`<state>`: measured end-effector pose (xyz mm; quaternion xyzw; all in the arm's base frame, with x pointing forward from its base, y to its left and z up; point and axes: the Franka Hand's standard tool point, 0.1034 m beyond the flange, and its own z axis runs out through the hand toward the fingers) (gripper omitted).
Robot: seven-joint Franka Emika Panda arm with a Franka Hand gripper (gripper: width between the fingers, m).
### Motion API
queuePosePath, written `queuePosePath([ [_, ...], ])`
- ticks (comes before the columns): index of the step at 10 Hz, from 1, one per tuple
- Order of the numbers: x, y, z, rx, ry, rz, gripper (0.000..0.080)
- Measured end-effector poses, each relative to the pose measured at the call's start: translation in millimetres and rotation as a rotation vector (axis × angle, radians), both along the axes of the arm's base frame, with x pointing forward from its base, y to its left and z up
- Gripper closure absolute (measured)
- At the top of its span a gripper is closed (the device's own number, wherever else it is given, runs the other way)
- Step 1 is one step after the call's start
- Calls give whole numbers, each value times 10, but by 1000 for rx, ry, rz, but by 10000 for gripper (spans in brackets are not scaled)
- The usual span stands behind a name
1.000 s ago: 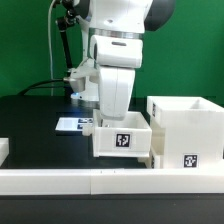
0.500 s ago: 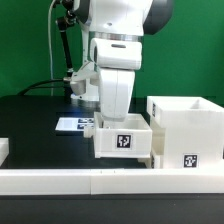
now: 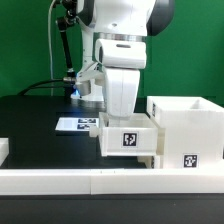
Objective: Assemble drawer
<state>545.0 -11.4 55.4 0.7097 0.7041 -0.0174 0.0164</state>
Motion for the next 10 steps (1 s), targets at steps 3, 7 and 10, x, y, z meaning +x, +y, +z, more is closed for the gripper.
queuePosePath([
  [3, -12, 35, -8, 2, 2, 6, 755],
  [7, -2, 96, -17, 6, 3, 15, 755],
  [10, -1, 97, -16, 6, 3, 15, 755],
])
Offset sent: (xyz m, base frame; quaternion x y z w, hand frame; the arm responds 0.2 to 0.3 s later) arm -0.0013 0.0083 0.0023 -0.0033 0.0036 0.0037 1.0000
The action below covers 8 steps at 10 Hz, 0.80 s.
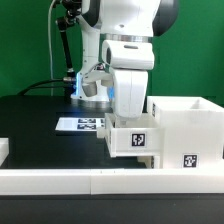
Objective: Assemble drawer
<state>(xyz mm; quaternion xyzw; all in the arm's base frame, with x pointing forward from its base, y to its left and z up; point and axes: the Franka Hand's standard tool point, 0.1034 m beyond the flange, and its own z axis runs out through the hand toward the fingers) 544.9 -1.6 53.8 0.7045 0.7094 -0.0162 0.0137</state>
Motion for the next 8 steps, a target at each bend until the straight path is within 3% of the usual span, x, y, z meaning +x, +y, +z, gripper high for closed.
queuePosePath([
  [8, 39, 123, -2, 2, -4, 19, 755],
])
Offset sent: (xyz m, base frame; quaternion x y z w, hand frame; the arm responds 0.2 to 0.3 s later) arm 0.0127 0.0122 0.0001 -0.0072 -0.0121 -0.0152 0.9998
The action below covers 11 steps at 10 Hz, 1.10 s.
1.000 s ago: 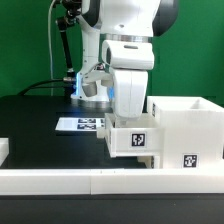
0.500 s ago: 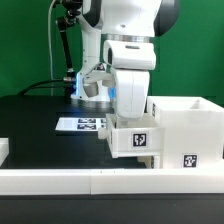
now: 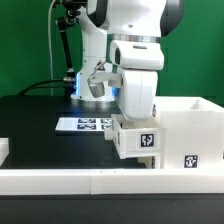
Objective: Assemble drawer
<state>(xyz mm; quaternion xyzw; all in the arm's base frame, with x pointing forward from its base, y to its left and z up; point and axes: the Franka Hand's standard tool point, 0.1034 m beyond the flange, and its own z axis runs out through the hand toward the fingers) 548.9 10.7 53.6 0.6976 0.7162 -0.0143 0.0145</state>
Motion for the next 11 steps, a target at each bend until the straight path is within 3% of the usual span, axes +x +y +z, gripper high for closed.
queuePosePath([
  [4, 5, -20, 0, 1, -3, 10, 755],
  [5, 5, -20, 2, 1, -3, 10, 652],
  [8, 45, 44, 85, -1, -10, 18, 214],
  [11, 110, -47, 214, -18, 5, 13, 154],
])
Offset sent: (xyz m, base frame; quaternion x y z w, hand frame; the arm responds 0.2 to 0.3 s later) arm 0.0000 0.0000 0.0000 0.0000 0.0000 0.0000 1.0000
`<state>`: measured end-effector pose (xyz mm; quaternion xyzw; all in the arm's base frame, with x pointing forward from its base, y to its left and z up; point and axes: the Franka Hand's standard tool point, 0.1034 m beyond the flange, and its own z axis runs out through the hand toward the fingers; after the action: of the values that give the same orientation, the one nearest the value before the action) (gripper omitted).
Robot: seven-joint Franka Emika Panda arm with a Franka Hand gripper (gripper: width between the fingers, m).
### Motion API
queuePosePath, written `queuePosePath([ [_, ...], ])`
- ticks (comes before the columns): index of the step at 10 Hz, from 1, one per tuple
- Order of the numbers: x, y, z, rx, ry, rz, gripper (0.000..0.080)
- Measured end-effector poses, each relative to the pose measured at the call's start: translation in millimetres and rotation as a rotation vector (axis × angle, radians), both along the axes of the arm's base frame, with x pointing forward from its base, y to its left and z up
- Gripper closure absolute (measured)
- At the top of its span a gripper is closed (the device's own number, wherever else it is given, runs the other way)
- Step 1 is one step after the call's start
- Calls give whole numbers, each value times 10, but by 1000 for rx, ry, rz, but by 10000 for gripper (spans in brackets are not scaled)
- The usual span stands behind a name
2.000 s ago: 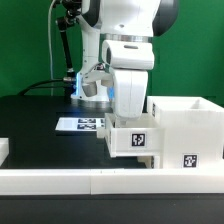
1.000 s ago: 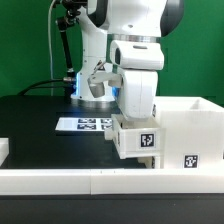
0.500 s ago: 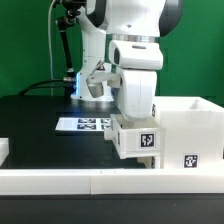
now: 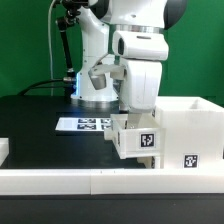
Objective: Assemble drawer
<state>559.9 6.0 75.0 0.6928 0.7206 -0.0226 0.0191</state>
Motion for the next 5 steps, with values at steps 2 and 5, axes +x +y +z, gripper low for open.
queuePosePath([
  [2, 162, -114, 152, -18, 7, 13, 151],
  [5, 419, -290, 231, -30, 18, 30, 151],
])
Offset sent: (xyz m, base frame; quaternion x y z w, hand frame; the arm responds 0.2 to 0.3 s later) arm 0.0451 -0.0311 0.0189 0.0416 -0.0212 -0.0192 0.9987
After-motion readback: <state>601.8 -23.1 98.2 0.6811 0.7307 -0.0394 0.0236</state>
